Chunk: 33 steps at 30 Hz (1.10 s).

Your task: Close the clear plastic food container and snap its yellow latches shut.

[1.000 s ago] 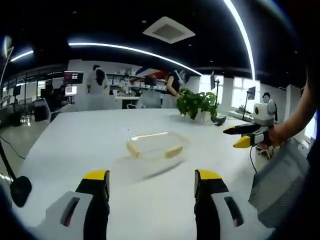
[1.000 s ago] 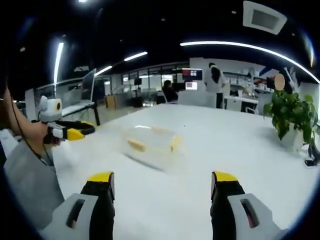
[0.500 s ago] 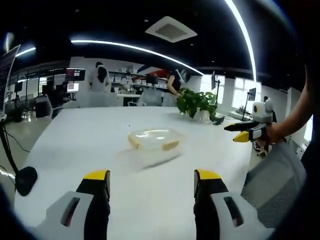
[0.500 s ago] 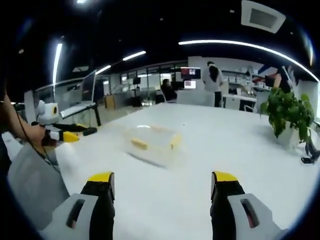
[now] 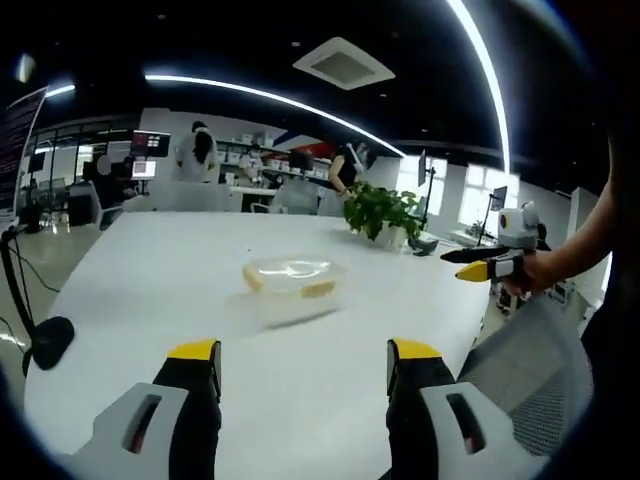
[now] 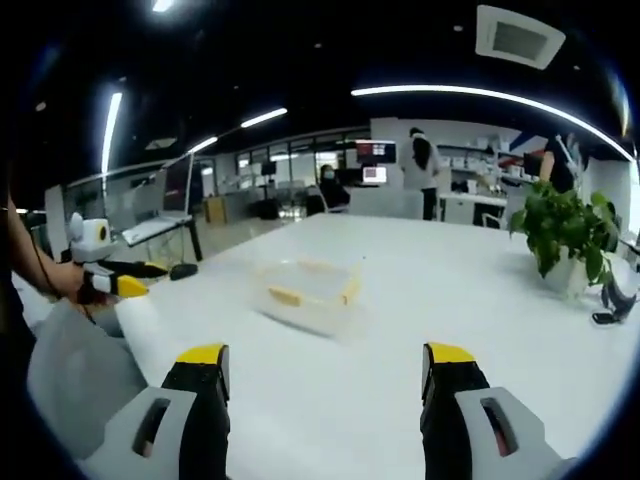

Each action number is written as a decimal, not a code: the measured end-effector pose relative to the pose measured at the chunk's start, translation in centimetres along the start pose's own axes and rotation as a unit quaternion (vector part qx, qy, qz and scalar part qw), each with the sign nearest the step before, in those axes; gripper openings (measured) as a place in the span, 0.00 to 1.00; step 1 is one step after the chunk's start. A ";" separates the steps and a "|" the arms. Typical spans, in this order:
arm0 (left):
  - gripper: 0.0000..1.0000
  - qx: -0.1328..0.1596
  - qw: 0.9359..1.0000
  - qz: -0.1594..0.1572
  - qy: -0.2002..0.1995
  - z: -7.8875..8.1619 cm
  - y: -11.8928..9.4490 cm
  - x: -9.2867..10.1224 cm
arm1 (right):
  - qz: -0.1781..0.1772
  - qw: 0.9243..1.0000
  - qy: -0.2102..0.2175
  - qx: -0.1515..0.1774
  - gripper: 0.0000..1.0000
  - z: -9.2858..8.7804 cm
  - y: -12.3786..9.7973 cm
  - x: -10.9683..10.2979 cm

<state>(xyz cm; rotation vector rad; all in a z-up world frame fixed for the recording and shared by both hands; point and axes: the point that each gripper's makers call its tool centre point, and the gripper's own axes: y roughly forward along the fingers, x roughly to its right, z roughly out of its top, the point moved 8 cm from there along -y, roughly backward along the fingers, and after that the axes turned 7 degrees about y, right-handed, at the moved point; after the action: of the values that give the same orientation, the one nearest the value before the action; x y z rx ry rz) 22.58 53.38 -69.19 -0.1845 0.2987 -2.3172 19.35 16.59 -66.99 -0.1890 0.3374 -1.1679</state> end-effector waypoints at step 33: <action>0.58 -0.072 0.994 0.058 0.051 -2.0 -1.2 1.9 | 0.058 0.998 -0.025 -0.025 0.71 -3.0 -0.1 -2.2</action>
<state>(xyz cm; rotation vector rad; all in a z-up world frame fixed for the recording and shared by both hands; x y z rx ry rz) 19.99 53.06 -70.69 -0.1163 0.5146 -2.1942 17.39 18.64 -69.39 -0.2378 0.3297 -1.0390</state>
